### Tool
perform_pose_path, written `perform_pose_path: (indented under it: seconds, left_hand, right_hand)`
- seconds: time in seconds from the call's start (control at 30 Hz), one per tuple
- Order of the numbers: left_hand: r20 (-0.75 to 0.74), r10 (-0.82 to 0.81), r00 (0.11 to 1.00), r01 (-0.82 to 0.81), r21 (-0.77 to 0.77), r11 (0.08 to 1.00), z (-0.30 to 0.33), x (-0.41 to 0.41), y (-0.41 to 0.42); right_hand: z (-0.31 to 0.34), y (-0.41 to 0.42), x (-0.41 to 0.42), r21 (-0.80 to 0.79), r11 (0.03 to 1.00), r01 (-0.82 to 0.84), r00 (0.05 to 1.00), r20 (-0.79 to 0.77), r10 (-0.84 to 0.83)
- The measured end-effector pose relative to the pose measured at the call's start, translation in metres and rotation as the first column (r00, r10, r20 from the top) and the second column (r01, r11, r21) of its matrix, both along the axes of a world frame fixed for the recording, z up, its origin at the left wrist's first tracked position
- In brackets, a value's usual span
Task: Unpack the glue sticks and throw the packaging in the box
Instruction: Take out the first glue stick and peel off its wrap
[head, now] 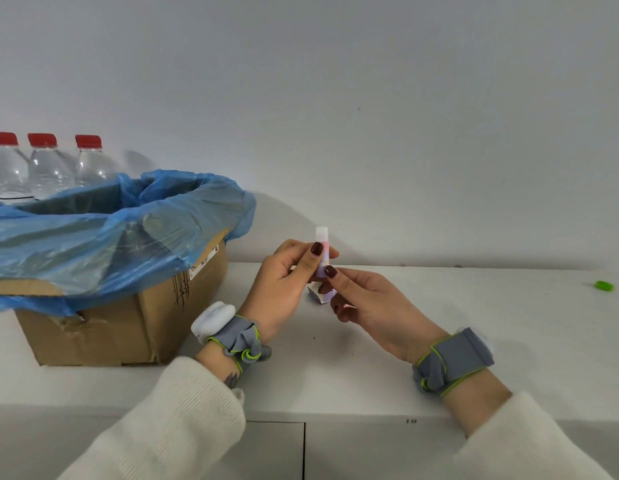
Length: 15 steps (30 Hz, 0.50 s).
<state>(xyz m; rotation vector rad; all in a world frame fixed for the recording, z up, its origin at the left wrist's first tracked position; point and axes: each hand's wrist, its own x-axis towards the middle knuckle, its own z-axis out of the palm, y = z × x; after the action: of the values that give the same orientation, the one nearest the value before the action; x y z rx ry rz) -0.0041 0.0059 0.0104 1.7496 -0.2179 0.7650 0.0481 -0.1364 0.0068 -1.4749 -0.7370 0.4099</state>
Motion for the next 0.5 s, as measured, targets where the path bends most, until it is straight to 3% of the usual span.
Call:
perform_pose_path:
  seconds: [0.1,0.2,0.27,0.33,0.5]
  left_hand:
    - [-0.028,0.097,0.995,-0.096,0.046,0.994,-0.003,0.002,0.002]
    - [-0.069,0.187,0.98,-0.178,0.128,0.976,-0.007,0.004,0.005]
    - [-0.094,0.231,0.968,-0.209,0.199,0.957,-0.01,0.005,0.006]
    - [-0.12,0.262,0.958,-0.227,0.244,0.943,-0.013,0.006,0.006]
    - [-0.22,0.322,0.921,-0.236,0.341,0.91,-0.016,0.006,0.007]
  right_hand:
    - [0.0,-0.002,0.002,-0.061,0.972,0.225,0.958,0.195,-0.21]
    - [-0.001,-0.005,0.007,-0.08,0.877,0.474,0.801,0.452,-0.392]
    - [-0.004,-0.007,0.01,-0.142,0.832,0.537,0.735,0.562,-0.378]
    - [-0.008,-0.007,0.012,-0.247,0.805,0.539,0.728,0.617,-0.298]
    - [-0.014,-0.007,0.017,-0.308,0.795,0.522,0.756,0.598,-0.265]
